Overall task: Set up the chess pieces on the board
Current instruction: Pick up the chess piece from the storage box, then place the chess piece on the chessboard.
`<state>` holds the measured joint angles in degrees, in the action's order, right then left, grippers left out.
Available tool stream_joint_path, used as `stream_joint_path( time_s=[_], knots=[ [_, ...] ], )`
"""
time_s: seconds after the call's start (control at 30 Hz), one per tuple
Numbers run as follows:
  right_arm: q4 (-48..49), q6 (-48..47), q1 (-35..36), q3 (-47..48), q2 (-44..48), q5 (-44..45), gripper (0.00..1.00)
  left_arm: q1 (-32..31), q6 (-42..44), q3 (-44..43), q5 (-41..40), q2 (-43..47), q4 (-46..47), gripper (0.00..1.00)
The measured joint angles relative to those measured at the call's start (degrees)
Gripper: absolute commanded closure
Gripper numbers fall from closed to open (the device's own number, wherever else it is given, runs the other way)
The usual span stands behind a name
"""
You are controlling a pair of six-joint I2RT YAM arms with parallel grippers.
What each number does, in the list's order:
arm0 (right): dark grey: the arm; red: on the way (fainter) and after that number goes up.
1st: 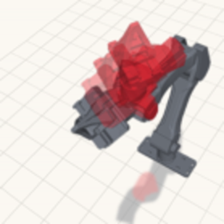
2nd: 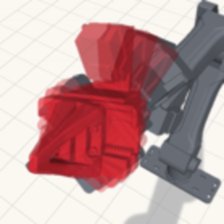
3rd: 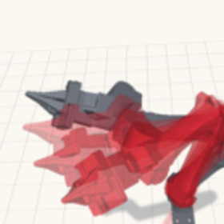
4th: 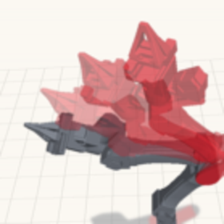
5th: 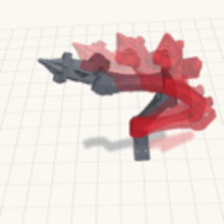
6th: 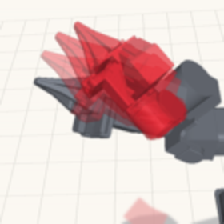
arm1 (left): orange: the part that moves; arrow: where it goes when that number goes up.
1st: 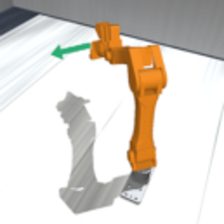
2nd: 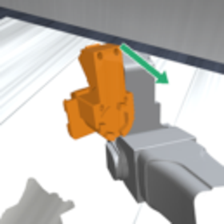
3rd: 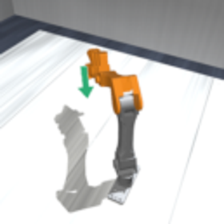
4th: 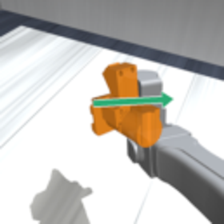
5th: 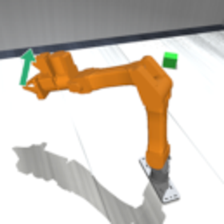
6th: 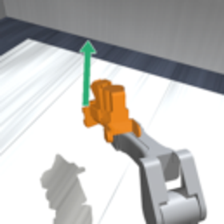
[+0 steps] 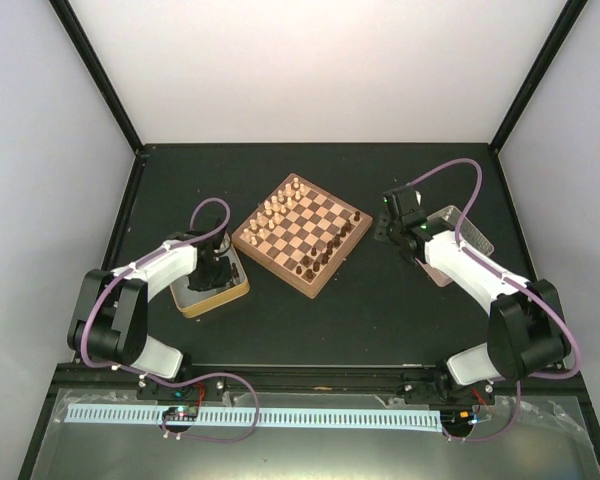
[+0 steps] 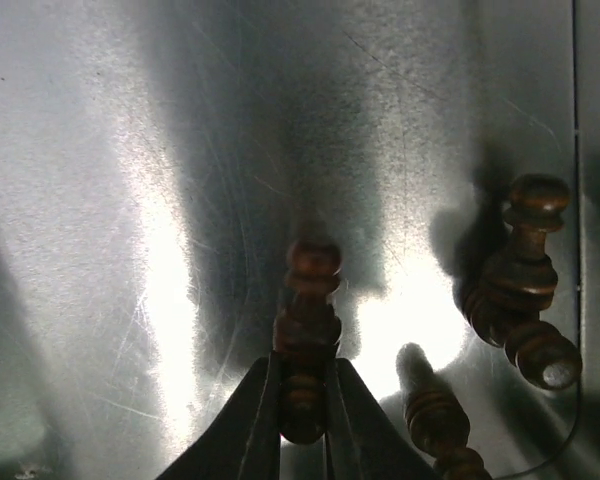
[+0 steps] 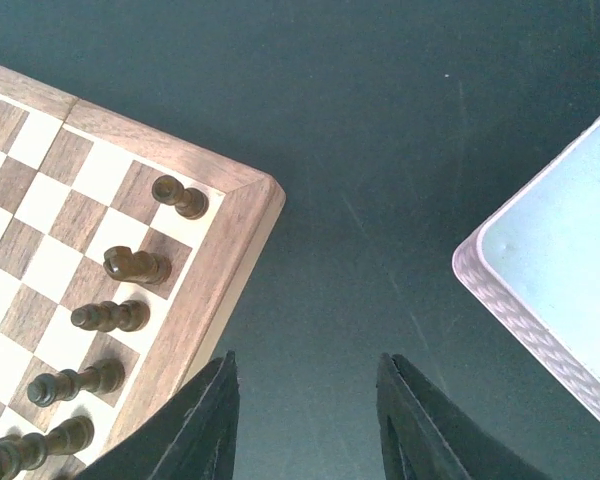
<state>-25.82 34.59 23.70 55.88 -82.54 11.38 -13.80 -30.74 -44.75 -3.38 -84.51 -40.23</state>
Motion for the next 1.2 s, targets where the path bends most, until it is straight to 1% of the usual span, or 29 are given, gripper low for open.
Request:
stream_joint_path(
  time_s=[0.1, 0.3, 0.5, 0.63, 0.73, 0.83, 0.97, 1.03, 1.2],
  knots=[
    [0.1, 0.3, 0.0, 0.0, 0.0, -0.4, 0.62, 0.2, 0.3, 0.0, -0.5, 0.0, 0.5, 0.95],
    [-0.1, 0.4, 0.0, 0.9, 0.1, -0.9, 0.62, 0.3, 1.2, -0.2, -2.5, 0.5, 0.7, 0.95],
    [0.2, 0.6, 0.0, 0.9, 3.3, -1.5, 0.62, 0.3, 3.2, -2.2, -3.1, 4.8, 0.4, 0.95],
    [3.7, 0.7, 0.0, -0.7, 6.4, -3.2, 0.62, 0.3, 4.9, -4.2, -3.0, 7.8, 0.7, 0.94],
    [6.4, 1.6, 0.0, -1.1, 6.4, -5.6, 0.62, 0.3, 6.3, -5.8, -1.5, 8.5, 0.4, 0.93],
    [8.0, 2.2, 0.0, -0.8, 4.8, -7.7, 0.62, 0.3, 8.0, -8.2, 2.4, 8.2, 0.1, 0.93],
    [8.1, 2.6, 0.0, 0.6, 1.4, -9.7, 0.62, -1.5, 9.2, -12.9, 8.6, 5.7, 0.0, 0.92],
    [7.9, 2.8, 0.0, 0.6, 1.2, -10.1, 0.62, -4.1, 9.7, -16.1, 10.9, 3.5, 0.2, 0.92],
    [9.2, 2.8, -0.1, 0.0, 1.2, -10.2, 0.62, -11.4, 11.3, -27.1, 13.8, -6.8, -0.2, 0.92]
  ],
)
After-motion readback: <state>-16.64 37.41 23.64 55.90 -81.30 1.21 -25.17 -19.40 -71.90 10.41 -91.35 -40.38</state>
